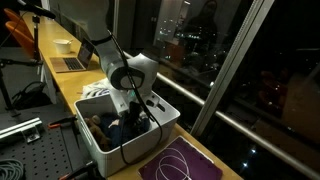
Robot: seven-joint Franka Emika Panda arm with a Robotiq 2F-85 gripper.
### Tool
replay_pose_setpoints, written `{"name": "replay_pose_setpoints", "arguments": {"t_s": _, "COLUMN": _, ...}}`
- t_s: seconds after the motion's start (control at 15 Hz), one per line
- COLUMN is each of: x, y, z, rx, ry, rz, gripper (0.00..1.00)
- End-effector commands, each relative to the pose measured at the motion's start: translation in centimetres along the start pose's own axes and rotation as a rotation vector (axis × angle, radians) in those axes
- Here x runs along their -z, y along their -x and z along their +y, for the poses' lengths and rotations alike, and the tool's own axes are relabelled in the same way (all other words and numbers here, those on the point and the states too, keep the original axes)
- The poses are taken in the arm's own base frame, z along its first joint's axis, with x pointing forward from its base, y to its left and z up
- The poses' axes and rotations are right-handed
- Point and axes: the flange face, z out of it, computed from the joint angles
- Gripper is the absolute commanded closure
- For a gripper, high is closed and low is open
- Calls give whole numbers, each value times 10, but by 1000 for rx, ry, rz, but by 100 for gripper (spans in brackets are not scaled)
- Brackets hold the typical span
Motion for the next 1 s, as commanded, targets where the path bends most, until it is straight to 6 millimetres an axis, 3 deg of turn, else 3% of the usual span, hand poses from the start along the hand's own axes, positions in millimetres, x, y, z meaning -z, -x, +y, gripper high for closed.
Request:
{"name": "replay_pose_setpoints", "arguments": {"t_s": 0.0, "x": 48, "y": 16, "z": 1, "rx": -10, "ry": -74, "rz": 9, "gripper": 94}}
{"name": "replay_pose_setpoints", "arguments": {"t_s": 0.27, "x": 121, "y": 22, "z": -12, "rx": 4, "ry": -80, "rz": 72, "gripper": 94}}
{"name": "replay_pose_setpoints", "arguments": {"t_s": 0.53, "x": 217, "y": 29, "z": -33, "rx": 49, "ry": -47, "rz": 167, "gripper": 94}}
{"name": "replay_pose_setpoints", "arguments": {"t_s": 0.67, "x": 265, "y": 33, "z": -53, "rx": 92, "ry": -24, "rz": 227, "gripper": 94}}
{"name": "replay_pose_setpoints", "arguments": {"t_s": 0.93, "x": 348, "y": 47, "z": -124, "rx": 233, "ry": 46, "rz": 335, "gripper": 94}}
